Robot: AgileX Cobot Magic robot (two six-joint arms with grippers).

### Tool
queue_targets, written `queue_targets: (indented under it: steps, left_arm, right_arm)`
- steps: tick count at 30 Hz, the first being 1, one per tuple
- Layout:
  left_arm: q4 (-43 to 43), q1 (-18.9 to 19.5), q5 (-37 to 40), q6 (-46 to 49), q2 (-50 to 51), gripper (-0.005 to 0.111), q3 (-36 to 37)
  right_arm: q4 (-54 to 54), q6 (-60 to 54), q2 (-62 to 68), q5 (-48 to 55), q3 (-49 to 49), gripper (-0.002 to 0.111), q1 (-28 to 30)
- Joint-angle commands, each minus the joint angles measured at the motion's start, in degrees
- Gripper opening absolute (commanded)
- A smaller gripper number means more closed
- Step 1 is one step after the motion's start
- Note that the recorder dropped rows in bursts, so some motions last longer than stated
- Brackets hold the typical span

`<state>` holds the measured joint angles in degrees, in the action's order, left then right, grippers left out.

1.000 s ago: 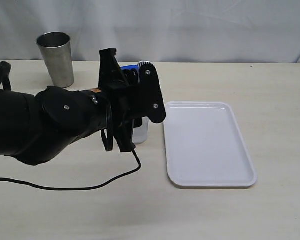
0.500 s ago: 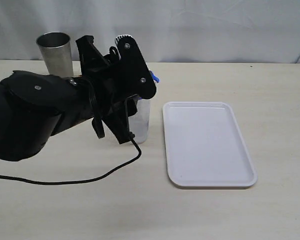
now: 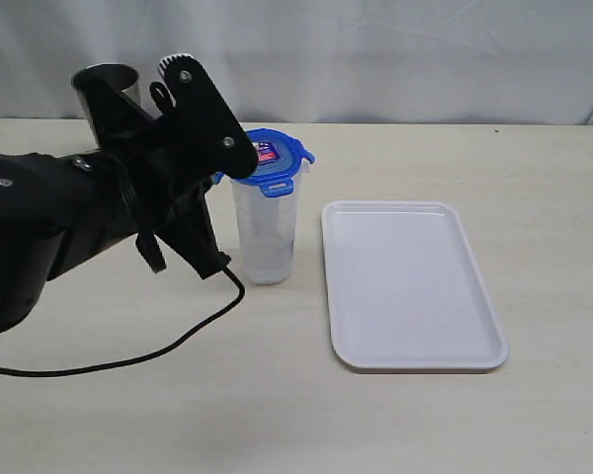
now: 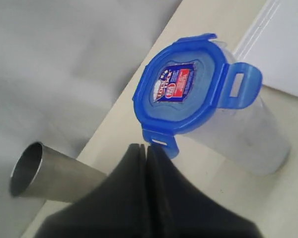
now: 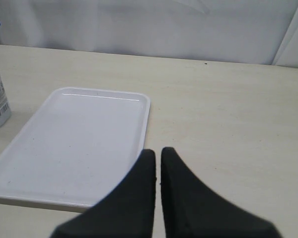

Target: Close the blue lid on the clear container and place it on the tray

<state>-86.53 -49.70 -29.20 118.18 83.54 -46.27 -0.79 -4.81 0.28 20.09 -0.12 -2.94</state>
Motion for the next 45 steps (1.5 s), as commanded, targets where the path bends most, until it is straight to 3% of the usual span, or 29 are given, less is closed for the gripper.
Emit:
queue_targets:
  steps: [1, 4, 7, 10, 13, 15, 21, 29, 33, 35, 36, 38, 45]
  left_arm:
    - [-0.66, 6.74, 9.38, -8.34, -0.37, 0.000, 0.16]
    - [-0.76, 17.90, 30.06, -12.01, -0.37, 0.000, 0.16]
    - [-4.44, 27.67, 40.77, -11.95, -0.37, 0.000, 0.16]
    - [-6.36, 35.28, 54.15, -10.46, -0.37, 0.000, 0.95]
    - [-10.57, 40.67, 70.35, -2.35, 0.30, 0.000, 2.80]
    - [-12.70, 42.91, 75.51, 3.18, 1.33, 0.000, 4.17]
    - [-13.23, 43.80, 71.46, 4.61, 6.01, 0.000, 3.95]
    - [-13.42, 43.80, 74.83, 4.61, 17.59, 0.000, -3.50]
    - [-13.42, 43.80, 73.60, 4.61, 17.63, 0.000, -4.71]
    - [-13.42, 43.80, 73.71, 4.61, 17.63, 0.000, -5.57]
    - [-13.42, 43.80, 73.56, 4.61, 17.63, 0.000, -6.27]
    - [-13.42, 43.80, 74.53, 4.61, 17.63, 0.000, -6.55]
    - [-13.42, 43.80, 74.19, 4.61, 17.63, 0.000, -8.27]
  right_arm:
    - [-0.23, 0.16, -0.28, -0.25, 0.12, 0.005, 0.25]
    - [-0.23, 0.16, -0.28, -0.25, 0.12, 0.005, 0.25]
    - [-0.23, 0.16, -0.28, -0.25, 0.12, 0.005, 0.25]
    - [-0.23, 0.16, -0.28, -0.25, 0.12, 0.005, 0.25]
    - [-0.23, 0.16, -0.28, -0.25, 0.12, 0.005, 0.25]
    - [-0.23, 0.16, -0.28, -0.25, 0.12, 0.005, 0.25]
    - [-0.23, 0.16, -0.28, -0.25, 0.12, 0.005, 0.25]
    - [-0.23, -0.30, -0.28, -1.83, 0.12, 0.005, 0.25]
    - [-2.47, -0.25, -0.28, -20.46, 0.12, 0.005, 0.25]
    - [-10.94, 2.02, -0.28, -32.39, 0.12, 0.005, 0.25]
    - [-15.22, 5.68, -0.28, -35.74, 0.12, 0.005, 0.25]
    - [-13.76, 9.58, -0.28, -38.24, 0.12, 0.005, 0.15]
    - [-7.58, 16.43, 11.71, -30.02, -11.10, 0.005, 0.15]
